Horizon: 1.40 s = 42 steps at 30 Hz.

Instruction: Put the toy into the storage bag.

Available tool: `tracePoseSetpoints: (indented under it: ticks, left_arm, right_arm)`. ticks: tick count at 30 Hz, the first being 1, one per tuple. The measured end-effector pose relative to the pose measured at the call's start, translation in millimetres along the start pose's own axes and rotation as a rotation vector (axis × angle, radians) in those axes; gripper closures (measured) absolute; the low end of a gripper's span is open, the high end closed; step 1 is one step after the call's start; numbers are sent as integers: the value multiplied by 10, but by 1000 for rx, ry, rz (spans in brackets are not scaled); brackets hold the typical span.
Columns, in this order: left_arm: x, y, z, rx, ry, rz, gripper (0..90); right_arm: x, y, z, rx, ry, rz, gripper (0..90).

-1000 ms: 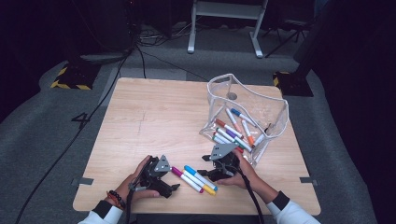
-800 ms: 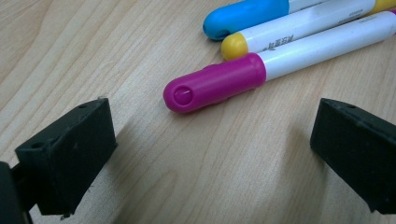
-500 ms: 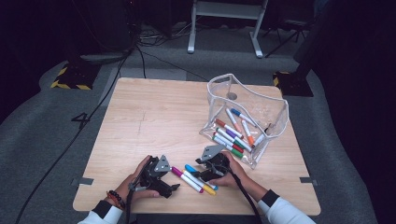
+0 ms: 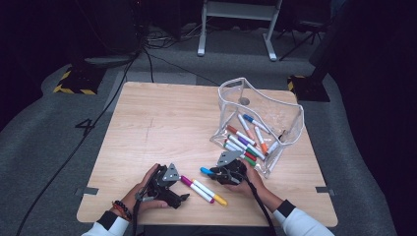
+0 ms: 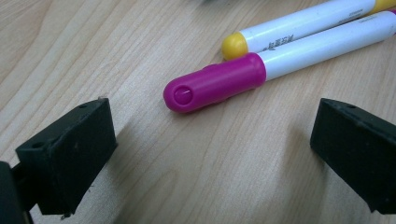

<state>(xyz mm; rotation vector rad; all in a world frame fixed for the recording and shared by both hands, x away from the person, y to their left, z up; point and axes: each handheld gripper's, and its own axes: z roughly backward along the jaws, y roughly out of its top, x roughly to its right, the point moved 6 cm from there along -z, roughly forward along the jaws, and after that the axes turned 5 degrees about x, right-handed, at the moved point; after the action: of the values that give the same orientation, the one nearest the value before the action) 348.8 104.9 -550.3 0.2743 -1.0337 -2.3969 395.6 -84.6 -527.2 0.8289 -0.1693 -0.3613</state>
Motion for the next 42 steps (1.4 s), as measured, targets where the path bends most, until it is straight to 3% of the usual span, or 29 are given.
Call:
tracePoseSetpoints:
  ticks: [10,16,20,27,36,42]
  left_arm:
    - [-2,1,0,-1,-2,-1,4]
    - [-4,1,-1,-2,-3,-2,3]
    - [-3,0,0,-1,-2,-2,4]
    - [-4,0,1,-3,-2,-3,3]
    - [-3,0,1,-2,-1,-2,4]
    - [-3,0,0,0,-2,-2,4]
  right_arm:
    - [88,248,512,113,-37,-12,748]
    - [115,451,928,183,-63,-14,748]
    - [166,583,1257,204,-101,-11,748]
    - [217,825,1680,239,-152,-8,748]
    - [384,1054,2028,263,-201,-5,748]
    - [585,1170,2224,268,-258,-6,748]
